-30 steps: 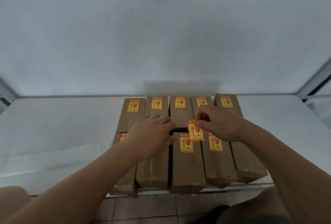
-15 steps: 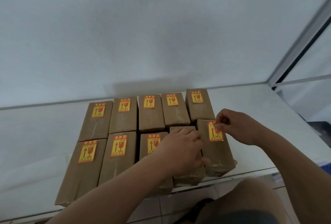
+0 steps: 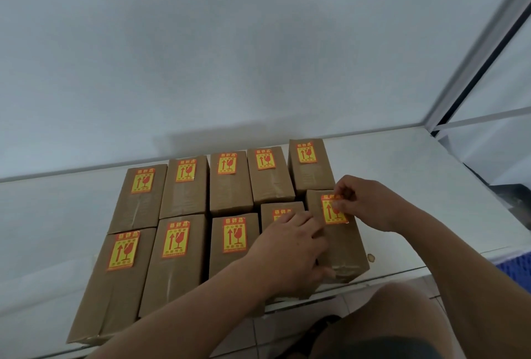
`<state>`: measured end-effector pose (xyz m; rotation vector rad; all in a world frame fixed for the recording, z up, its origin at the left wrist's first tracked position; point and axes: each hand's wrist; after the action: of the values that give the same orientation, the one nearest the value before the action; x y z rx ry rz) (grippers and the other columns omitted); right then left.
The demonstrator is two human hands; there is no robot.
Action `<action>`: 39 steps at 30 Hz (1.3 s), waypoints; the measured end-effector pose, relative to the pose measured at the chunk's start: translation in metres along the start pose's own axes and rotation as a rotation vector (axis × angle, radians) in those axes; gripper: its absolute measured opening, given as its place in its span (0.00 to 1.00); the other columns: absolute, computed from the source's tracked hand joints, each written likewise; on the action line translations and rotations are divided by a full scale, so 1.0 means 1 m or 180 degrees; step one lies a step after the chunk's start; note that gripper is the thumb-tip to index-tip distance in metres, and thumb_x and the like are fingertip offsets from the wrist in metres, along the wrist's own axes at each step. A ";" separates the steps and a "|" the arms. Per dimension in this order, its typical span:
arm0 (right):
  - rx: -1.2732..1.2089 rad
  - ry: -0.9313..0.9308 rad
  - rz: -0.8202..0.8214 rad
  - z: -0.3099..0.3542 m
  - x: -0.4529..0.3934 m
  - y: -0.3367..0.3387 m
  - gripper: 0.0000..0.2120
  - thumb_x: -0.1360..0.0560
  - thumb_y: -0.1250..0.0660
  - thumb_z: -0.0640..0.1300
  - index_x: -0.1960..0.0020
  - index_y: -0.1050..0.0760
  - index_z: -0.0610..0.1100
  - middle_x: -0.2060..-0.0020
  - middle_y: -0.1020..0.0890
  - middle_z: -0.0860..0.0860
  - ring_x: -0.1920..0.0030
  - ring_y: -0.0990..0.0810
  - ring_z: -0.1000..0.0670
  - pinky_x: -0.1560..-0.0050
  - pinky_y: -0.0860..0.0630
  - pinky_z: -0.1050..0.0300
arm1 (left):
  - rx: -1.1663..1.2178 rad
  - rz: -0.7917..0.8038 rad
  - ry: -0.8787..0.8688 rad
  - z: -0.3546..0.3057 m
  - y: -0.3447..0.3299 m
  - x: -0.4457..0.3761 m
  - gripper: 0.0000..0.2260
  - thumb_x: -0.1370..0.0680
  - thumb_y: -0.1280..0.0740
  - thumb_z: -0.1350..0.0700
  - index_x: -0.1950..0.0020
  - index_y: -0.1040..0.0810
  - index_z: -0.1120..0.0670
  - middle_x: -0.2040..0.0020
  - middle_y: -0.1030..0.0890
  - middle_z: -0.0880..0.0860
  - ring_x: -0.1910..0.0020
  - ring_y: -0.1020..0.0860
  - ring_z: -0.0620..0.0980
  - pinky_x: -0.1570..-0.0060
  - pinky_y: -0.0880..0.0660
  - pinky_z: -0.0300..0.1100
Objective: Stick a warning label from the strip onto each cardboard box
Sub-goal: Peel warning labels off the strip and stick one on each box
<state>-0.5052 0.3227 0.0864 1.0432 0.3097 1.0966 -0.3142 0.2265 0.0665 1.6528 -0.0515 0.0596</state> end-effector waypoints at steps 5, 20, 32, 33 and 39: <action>-0.0068 -0.0010 -0.0081 -0.001 0.000 -0.004 0.06 0.23 0.34 0.49 0.48 0.29 0.50 0.56 0.23 0.57 0.56 0.24 0.57 0.61 0.31 0.67 | 0.0078 0.0025 0.0025 0.000 0.001 0.000 0.25 0.22 0.45 0.36 0.30 0.31 0.49 0.29 0.34 0.52 0.29 0.40 0.54 0.29 0.43 0.54; 0.0265 0.0060 -0.0624 -0.004 0.001 -0.021 0.12 0.25 0.31 0.51 0.48 0.33 0.53 0.49 0.27 0.54 0.58 0.25 0.56 0.60 0.30 0.64 | 0.0186 0.0041 0.0099 0.000 0.001 0.002 0.25 0.22 0.44 0.36 0.31 0.31 0.48 0.31 0.33 0.51 0.30 0.39 0.53 0.30 0.43 0.52; 0.0441 0.0296 -0.0464 -0.025 0.011 -0.032 0.22 0.28 0.37 0.63 0.34 0.30 0.65 0.25 0.43 0.57 0.27 0.48 0.50 0.29 0.38 0.44 | 0.0188 0.0066 0.0051 0.001 0.003 0.001 0.24 0.21 0.45 0.36 0.32 0.30 0.49 0.32 0.32 0.53 0.30 0.38 0.54 0.30 0.42 0.53; 0.0447 0.0277 -0.0455 -0.026 0.010 -0.033 0.24 0.29 0.39 0.65 0.34 0.31 0.66 0.25 0.43 0.57 0.26 0.48 0.49 0.29 0.38 0.43 | 0.0193 0.0066 0.0049 0.001 0.002 0.001 0.24 0.21 0.45 0.36 0.32 0.30 0.49 0.32 0.32 0.53 0.30 0.38 0.54 0.30 0.42 0.53; 0.0257 0.0281 -0.0472 -0.026 0.009 -0.035 0.21 0.28 0.34 0.62 0.35 0.29 0.66 0.25 0.42 0.57 0.27 0.48 0.50 0.29 0.39 0.43 | 0.0210 0.0050 0.0062 0.001 0.001 0.002 0.25 0.21 0.45 0.37 0.31 0.31 0.50 0.30 0.33 0.53 0.29 0.38 0.54 0.30 0.43 0.53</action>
<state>-0.4985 0.3421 0.0470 1.0278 0.4982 1.0045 -0.3125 0.2253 0.0673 1.7176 -0.0482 0.0902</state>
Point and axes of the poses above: each hand's wrist, its own x-axis away from the middle knuckle, its own y-axis out of the back of the hand, z = x × y
